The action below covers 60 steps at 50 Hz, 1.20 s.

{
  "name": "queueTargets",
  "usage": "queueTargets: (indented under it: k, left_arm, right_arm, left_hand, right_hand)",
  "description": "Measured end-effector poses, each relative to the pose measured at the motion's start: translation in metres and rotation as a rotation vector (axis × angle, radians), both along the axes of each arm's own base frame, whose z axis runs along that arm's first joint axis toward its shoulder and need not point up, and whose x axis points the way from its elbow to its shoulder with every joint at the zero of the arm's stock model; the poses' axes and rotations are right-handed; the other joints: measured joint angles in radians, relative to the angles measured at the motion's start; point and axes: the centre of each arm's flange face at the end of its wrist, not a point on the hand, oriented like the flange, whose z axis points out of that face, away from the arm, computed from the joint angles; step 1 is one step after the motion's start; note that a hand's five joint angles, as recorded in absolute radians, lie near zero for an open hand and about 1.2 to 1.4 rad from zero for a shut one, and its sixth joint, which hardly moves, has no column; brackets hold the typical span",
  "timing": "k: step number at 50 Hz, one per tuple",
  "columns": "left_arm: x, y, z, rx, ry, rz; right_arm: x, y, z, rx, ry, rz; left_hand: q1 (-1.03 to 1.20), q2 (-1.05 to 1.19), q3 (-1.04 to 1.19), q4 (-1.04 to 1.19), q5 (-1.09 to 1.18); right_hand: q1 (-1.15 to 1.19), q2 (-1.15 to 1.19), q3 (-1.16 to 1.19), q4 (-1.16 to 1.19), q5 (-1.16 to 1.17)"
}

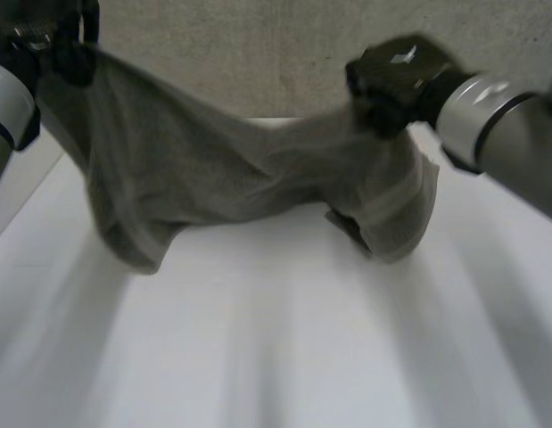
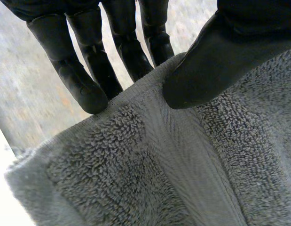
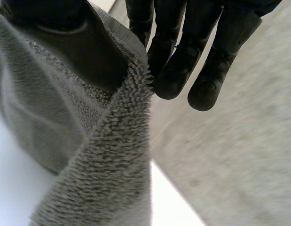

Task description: Fold the towel.

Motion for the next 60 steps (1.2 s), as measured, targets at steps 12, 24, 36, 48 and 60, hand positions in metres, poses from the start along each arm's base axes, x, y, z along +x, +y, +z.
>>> queueTargets:
  k: [12,24,36,48,60]
  left_arm:
    - [0.020,-0.033,-0.082,0.204,-0.111,0.090]
    - [0.047,-0.043,-0.107,0.263,-0.121,0.170]
    - [0.042,-0.031,-0.114,0.288,-0.128,0.148]
    - [0.042,-0.014,-0.104,0.257,-0.124,0.139]
    - [0.041,-0.008,-0.104,0.239,-0.121,0.133]
  right_arm:
    - [0.058,0.025,-0.126,0.249,0.228,0.261]
    - [0.045,0.022,-0.078,0.224,0.087,0.227]
    - [0.004,-0.017,-0.078,0.322,0.049,0.070]
    - [0.003,-0.021,-0.145,0.460,0.252,0.057]
    - [0.003,-0.027,-0.186,0.470,0.347,0.033]
  left_hand:
    - [0.000,0.000,0.000,0.000,0.000]
    - [0.000,0.000,0.001,0.000,0.000]
    - [0.000,0.000,0.001,0.000,0.000]
    - [0.000,0.000,0.001,0.000,0.000]
    - [0.000,0.000,0.001,0.000,0.000]
  right_hand:
    - [-0.028,-0.031,-0.031,-0.035,-0.037]
    - [-0.864,-0.860,-0.865,-0.872,-0.908]
    - [-0.866,-0.860,-0.865,-0.872,-0.895]
    - [-0.866,-0.860,-0.865,-0.872,-0.888]
    - [-0.865,-0.860,-0.865,-0.870,-0.885]
